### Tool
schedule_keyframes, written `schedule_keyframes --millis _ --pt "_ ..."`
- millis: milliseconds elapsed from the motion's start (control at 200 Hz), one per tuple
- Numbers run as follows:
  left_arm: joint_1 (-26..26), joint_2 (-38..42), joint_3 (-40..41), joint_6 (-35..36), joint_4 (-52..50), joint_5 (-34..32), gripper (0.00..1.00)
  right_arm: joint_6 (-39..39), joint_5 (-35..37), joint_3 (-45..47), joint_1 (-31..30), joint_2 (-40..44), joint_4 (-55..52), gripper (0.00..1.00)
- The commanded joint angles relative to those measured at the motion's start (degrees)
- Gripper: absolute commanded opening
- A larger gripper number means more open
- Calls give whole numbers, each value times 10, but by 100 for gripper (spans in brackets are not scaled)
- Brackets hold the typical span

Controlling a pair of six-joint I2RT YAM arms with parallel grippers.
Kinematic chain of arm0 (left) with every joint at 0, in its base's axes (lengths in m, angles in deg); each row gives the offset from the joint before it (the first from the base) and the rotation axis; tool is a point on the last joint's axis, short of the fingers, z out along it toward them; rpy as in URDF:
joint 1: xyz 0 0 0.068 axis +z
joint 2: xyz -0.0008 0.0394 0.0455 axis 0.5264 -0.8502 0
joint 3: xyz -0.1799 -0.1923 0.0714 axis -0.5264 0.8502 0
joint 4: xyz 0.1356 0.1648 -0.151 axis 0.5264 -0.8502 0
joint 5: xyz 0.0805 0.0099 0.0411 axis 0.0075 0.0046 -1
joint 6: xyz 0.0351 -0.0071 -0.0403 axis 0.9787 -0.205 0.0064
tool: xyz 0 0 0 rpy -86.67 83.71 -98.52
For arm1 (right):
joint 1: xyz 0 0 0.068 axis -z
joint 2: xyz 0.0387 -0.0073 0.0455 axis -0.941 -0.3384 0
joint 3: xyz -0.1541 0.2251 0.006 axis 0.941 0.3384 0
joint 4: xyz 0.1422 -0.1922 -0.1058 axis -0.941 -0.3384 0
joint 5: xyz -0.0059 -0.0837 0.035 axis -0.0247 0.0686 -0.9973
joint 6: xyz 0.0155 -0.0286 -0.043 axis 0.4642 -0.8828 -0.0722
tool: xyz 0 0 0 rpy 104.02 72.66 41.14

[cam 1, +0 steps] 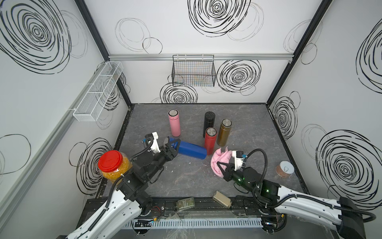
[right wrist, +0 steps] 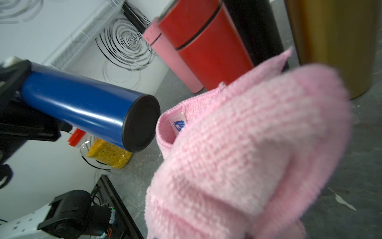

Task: Wipe the surface of the thermos
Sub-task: Wipe the dirt from the surface of the thermos.

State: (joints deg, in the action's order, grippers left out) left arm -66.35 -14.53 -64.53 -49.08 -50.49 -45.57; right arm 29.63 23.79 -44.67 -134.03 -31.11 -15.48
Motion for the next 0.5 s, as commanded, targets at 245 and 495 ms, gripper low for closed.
schedule_keyframes --millis 245,495 --pt "5 -2 22 -49 184 78 0 -16 -132 -23 47 23 94 0" --pt "5 3 29 -55 201 79 0 -17 -212 -58 46 -113 184 0"
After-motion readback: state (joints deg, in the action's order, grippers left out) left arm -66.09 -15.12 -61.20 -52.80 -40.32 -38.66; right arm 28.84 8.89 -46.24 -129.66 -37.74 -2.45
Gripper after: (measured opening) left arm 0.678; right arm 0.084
